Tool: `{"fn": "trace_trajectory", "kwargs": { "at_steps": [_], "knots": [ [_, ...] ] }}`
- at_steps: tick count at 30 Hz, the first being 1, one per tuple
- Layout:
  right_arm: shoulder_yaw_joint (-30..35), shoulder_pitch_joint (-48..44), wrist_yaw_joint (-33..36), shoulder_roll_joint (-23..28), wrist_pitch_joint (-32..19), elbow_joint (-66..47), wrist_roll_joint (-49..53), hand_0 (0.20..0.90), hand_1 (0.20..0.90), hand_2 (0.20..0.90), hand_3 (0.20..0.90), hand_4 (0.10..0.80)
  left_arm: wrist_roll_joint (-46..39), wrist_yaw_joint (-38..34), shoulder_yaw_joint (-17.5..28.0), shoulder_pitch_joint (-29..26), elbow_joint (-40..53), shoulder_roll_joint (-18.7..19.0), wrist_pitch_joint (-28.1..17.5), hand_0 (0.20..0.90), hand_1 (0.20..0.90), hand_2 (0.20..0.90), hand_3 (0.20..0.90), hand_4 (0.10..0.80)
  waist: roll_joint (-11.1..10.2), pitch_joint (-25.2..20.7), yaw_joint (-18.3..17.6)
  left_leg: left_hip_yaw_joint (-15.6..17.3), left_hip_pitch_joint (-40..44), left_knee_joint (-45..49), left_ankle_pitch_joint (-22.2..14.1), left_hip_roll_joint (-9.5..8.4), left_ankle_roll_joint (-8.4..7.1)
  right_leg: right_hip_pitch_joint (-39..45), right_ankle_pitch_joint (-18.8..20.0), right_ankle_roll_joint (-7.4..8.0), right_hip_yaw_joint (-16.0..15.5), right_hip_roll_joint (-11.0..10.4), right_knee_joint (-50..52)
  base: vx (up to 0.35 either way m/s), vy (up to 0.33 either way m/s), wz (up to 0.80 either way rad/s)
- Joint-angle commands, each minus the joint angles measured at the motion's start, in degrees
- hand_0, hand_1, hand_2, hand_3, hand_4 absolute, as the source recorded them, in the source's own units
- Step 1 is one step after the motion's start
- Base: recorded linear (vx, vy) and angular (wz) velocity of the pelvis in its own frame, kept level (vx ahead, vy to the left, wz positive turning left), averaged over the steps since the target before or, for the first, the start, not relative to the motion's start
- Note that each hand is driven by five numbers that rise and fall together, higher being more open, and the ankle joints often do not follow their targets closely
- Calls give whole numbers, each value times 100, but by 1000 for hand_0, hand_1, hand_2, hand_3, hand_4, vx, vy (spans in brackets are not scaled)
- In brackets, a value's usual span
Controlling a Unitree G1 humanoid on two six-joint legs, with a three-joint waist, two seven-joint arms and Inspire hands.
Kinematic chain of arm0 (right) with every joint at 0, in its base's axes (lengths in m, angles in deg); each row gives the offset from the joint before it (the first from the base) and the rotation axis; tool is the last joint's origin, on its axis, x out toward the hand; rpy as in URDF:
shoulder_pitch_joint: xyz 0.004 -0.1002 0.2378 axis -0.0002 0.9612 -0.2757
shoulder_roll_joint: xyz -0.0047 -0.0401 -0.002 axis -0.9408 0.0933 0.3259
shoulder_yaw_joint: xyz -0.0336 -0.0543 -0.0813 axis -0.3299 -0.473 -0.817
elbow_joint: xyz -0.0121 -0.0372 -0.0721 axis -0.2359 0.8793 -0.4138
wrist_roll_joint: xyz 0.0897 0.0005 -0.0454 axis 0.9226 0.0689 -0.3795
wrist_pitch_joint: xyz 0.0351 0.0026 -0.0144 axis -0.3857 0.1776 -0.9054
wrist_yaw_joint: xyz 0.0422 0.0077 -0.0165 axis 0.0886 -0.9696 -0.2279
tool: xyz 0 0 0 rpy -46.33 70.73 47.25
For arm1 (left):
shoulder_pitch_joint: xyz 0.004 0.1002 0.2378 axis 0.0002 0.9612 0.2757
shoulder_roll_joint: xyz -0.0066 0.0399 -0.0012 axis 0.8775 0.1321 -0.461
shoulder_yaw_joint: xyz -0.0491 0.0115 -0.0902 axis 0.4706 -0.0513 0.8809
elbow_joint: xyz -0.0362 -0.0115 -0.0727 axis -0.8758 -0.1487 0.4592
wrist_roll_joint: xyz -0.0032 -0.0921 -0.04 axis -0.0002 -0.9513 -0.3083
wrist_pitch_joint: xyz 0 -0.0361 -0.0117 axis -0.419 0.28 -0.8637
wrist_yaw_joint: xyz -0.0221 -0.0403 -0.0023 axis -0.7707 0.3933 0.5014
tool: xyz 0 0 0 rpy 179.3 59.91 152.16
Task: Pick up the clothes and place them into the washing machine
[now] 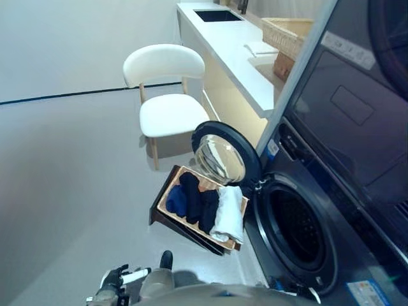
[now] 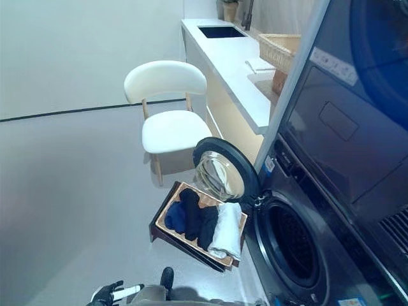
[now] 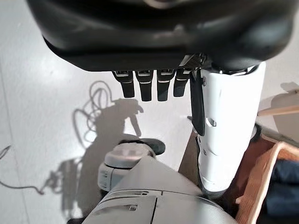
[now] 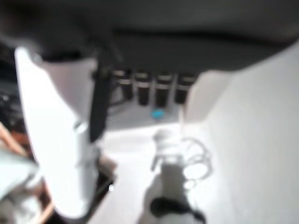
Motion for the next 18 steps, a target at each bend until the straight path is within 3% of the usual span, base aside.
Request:
{"fn": "trace_trajectory", "kwargs": {
  "at_steps": [1,3,4,6,12,18],
  "knots": [
    [58,-63,193,223,-134,-60,38,900,900,900,900,800,-96,-146,194,-161,39,264,-230,900,900,900,900,800,-264,-412,75,94,-460,-147,556,-144,34,732,25,223,152,-179,-470,151,166,-9],
    [41,-89,190,193,-103,-63,-62,900,900,900,900,800,-68,-152,214,-102,57,277,-231,900,900,900,900,800,-307,-589,137,184,-408,-185,439,-265,100,754,86,384,206,-457,-598,188,212,-24],
    [41,-89,191,192,-103,-63,-62,900,900,900,900,800,-68,-152,214,-101,57,278,-231,900,900,900,900,800,-311,-591,139,188,-408,-185,437,-267,101,754,85,385,208,-461,-600,200,248,-30],
    [-9,-172,170,141,-99,-138,-110,900,900,900,900,800,-6,-181,203,-123,14,315,-238,900,900,900,900,800,-409,-664,209,356,-501,-88,296,-381,171,698,170,547,257,-680,-676,122,169,-17],
    [-55,-255,168,95,-107,-265,-167,900,900,900,900,800,49,-241,157,-176,17,357,-256,900,900,900,900,800,-469,-772,282,476,-579,112,33,-542,281,620,492,748,258,-948,-663,114,111,-6],
    [-90,-278,170,73,-130,-337,-193,900,900,900,900,800,158,-269,81,-209,54,400,-259,900,900,900,900,800,-525,-872,282,499,-493,128,-92,-671,333,644,952,832,311,-1043,-649,115,74,-1]
  ]
}}
